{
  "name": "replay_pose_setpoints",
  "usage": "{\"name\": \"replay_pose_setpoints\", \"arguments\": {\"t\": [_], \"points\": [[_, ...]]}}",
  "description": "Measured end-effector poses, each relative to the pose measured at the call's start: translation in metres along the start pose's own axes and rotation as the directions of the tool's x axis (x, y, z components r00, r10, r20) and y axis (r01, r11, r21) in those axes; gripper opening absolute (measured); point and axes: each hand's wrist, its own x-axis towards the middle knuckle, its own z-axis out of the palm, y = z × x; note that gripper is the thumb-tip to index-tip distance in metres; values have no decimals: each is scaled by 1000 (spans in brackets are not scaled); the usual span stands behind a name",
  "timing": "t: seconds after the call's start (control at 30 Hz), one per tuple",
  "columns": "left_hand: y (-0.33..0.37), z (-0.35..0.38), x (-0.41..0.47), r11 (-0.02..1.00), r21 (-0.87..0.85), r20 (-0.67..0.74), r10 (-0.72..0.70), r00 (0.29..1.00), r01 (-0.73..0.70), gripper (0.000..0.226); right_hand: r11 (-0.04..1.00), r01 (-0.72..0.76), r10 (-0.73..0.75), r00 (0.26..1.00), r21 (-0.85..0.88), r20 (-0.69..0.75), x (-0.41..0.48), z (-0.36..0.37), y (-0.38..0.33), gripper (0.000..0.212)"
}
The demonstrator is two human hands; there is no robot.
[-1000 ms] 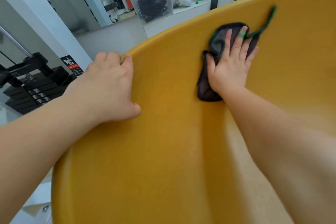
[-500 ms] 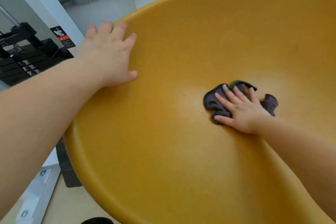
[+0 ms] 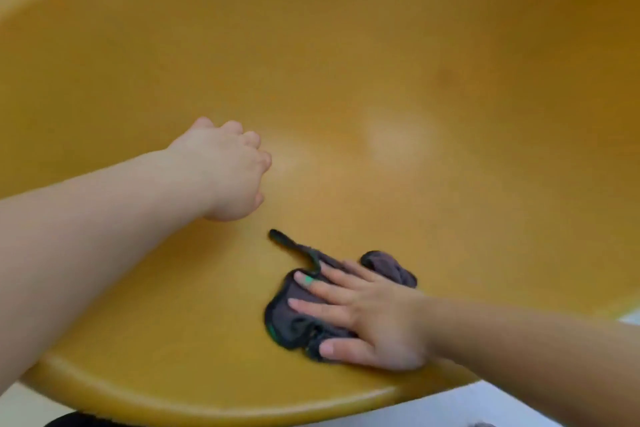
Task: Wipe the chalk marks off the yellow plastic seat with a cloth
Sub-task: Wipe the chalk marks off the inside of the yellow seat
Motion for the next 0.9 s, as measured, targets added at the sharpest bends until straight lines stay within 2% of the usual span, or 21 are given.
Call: {"name": "replay_pose_setpoints", "arguments": {"t": [0.07, 0.13, 0.2, 0.23, 0.27, 0.3, 0.33, 0.4, 0.43, 0.47, 0.53, 0.6, 0.67, 0.7, 0.77, 0.8, 0.83, 0.9], "points": [[15, -2, 9, 998, -40, -1, 43, 999, -43, 61, 943, -296, 299, 954, -154, -5, -41, -7, 69, 74], [28, -3, 19, 986, -146, 11, 85, 996, -83, 64, 742, -627, 618, 777, -236, -119, -78, -22, 133, 93], [41, -2, 28, 948, -309, 28, 93, 995, -80, 68, 552, -811, 774, 585, -193, -242, -94, -34, 174, 99], [48, 2, 34, 933, -353, 27, 89, 996, -74, 70, 491, -860, 813, 510, -140, -280, -86, -37, 181, 95], [55, 5, 40, 927, -369, 30, 86, 996, -69, 73, 467, -881, 833, 466, -73, -298, -68, -36, 177, 90], [62, 10, 47, 928, -369, 36, 78, 996, -59, 75, 487, -873, 830, 470, -22, -300, -45, -32, 165, 87], [69, 15, 54, 931, -364, 50, 60, 997, -38, 75, 555, -831, 793, 534, -13, -294, -23, -26, 146, 83], [81, 20, 68, 929, -369, 56, 7, 998, 14, 71, 774, -630, 600, 762, -64, -245, 9, -11, 97, 76], [86, 22, 75, 923, -383, 41, -18, 999, 32, 68, 865, -496, 473, 858, -82, -198, 12, -5, 75, 73], [92, 22, 81, 915, -400, 27, -38, 999, 45, 66, 923, -371, 356, 924, -100, -139, 6, -1, 57, 71], [105, 20, 93, 899, -434, 24, -54, 998, 59, 68, 969, -216, 217, 976, -119, -3, -29, 5, 45, 71], [118, 16, 106, 884, -464, 35, -48, 998, 59, 84, 957, -252, 266, 960, -145, 85, -77, 6, 59, 72], [130, 7, 117, 872, -489, 20, -32, 999, 37, 100, 856, -445, 473, 879, -263, 55, -125, 0, 100, 75], [134, 1, 122, 861, -507, 20, -28, 999, 35, 106, 750, -566, 600, 800, -341, -9, -149, -11, 127, 79], [140, -8, 132, 844, -535, 74, -5, 997, 44, 117, 460, -766, 787, 586, -449, -193, -188, -45, 183, 92], [142, -13, 136, 845, -532, 126, 19, 992, 51, 123, 333, -820, 829, 490, -465, -270, -200, -65, 207, 96], [143, -19, 139, 860, -508, 177, 47, 983, 51, 129, 249, -854, 847, 421, -457, -324, -204, -83, 228, 97], [145, -31, 142, 909, -415, 243, 84, 966, 25, 142, 189, -909, 860, 336, -372, -383, -187, -99, 250, 96]]}}
